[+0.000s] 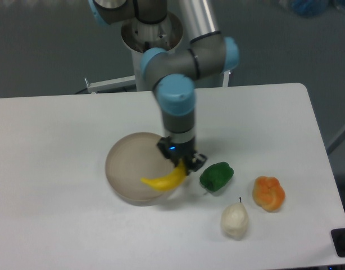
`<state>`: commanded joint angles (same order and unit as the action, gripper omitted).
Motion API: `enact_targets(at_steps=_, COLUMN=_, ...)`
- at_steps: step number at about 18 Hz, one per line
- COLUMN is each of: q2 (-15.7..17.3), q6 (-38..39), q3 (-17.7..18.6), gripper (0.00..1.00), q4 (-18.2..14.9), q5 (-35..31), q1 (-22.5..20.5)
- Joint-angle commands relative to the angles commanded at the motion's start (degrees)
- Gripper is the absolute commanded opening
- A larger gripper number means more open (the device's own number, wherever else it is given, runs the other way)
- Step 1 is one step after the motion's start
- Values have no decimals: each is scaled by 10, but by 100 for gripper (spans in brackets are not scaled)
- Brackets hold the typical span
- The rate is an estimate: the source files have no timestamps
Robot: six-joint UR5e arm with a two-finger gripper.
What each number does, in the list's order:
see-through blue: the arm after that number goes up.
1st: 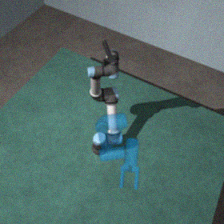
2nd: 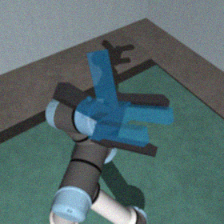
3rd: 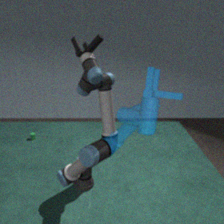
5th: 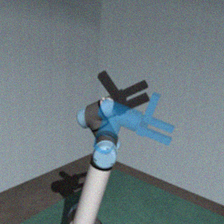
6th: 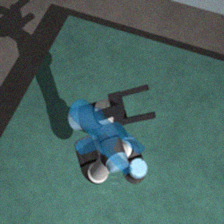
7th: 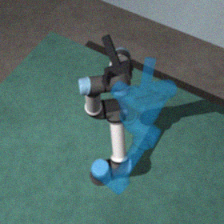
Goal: Pick up the banana from the plate
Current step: 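Carry the banana off the plate toward the green pepper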
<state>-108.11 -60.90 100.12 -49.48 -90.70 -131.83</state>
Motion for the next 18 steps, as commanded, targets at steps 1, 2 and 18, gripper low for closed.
enact_targets(at_steps=1, q2=0, q6=-2, q3=-16, gripper=34, q4=-11, q5=0, q1=-6)
enact_targets(at_steps=2, q2=-2, q6=-2, q3=-32, gripper=34, q4=-24, q5=-1, q1=-10)
enact_targets(at_steps=18, q2=-47, q6=-37, q3=-169, gripper=34, q4=-73, q5=-39, q1=-20)
